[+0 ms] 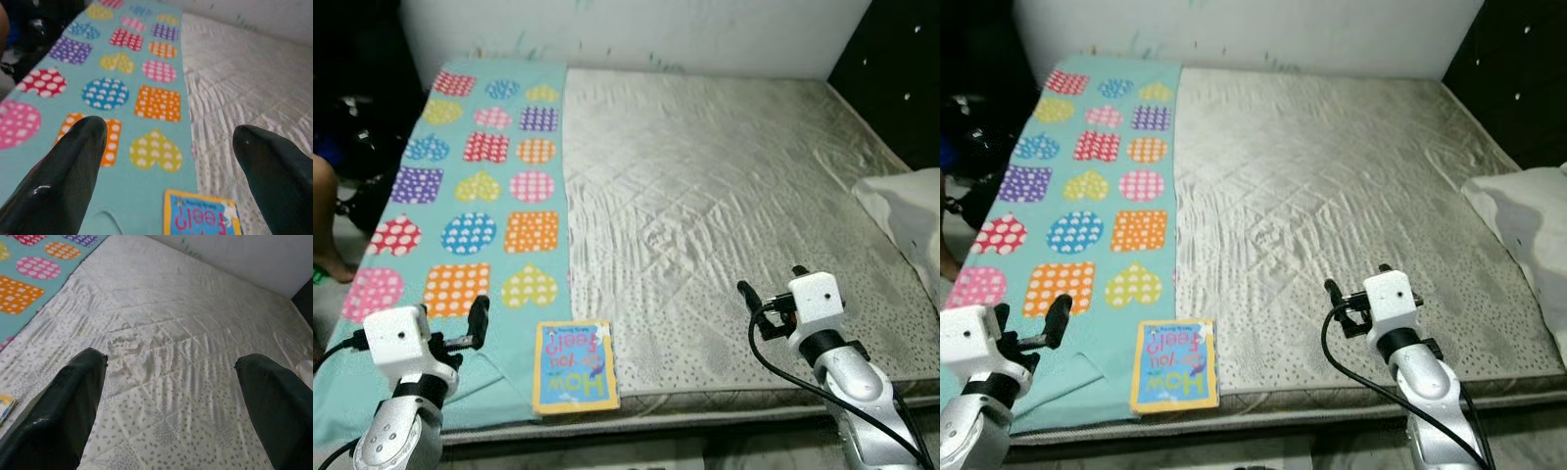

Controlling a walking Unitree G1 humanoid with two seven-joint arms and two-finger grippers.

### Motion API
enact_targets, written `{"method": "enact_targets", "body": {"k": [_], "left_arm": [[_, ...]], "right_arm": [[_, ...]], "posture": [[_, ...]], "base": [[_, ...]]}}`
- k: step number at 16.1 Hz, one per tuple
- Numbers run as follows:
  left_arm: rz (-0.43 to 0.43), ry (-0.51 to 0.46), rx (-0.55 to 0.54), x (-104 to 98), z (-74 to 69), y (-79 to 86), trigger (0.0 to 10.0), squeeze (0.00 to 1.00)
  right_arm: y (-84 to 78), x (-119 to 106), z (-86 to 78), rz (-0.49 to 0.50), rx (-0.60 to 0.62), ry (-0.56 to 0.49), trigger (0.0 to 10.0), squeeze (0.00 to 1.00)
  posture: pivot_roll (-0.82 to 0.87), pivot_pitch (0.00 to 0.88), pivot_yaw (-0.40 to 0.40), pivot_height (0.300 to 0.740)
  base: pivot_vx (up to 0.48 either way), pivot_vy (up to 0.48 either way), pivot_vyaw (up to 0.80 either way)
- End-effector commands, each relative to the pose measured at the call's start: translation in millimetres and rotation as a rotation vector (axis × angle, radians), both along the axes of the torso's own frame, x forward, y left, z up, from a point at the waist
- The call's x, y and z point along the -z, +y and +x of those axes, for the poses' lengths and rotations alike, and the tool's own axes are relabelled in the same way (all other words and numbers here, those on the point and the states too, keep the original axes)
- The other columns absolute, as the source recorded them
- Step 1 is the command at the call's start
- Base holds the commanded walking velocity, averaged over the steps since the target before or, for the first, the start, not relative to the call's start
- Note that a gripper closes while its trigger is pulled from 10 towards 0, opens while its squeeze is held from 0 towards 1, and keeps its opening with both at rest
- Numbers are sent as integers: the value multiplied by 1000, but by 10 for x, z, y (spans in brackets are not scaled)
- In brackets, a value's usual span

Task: Clean up the room

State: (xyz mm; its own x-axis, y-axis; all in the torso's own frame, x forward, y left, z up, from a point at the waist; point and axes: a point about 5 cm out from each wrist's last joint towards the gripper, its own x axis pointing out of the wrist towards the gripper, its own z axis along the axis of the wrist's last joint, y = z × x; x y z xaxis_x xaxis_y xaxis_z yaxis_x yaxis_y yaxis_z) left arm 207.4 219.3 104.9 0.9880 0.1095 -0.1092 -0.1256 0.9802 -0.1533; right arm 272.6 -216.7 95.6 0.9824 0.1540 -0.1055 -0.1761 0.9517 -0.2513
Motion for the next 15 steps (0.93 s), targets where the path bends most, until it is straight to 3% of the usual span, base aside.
{"method": "enact_targets", "body": {"k": [1,7,13,15], "left_arm": [[-8,6,14,-7,-19,-17,10000,0],[-30,10,39,-94,-6,-120,10000,0],[-48,41,45,-47,31,-153,10000,0],[-116,67,37,-9,25,-183,10000,0]], "right_arm": [[-13,-44,6,8,2,-8,10000,0],[14,-25,-13,42,4,10,10000,0],[51,-41,43,60,-3,13,10000,0],[77,-41,50,64,-11,12,10000,0]], "posture": [[-41,173,-88,740],[-39,170,-88,740],[-39,154,-87,740],[-38,151,-91,740]], "base": [[0,0,0],[0,0,0],[0,0,-215],[0,0,0]]}}
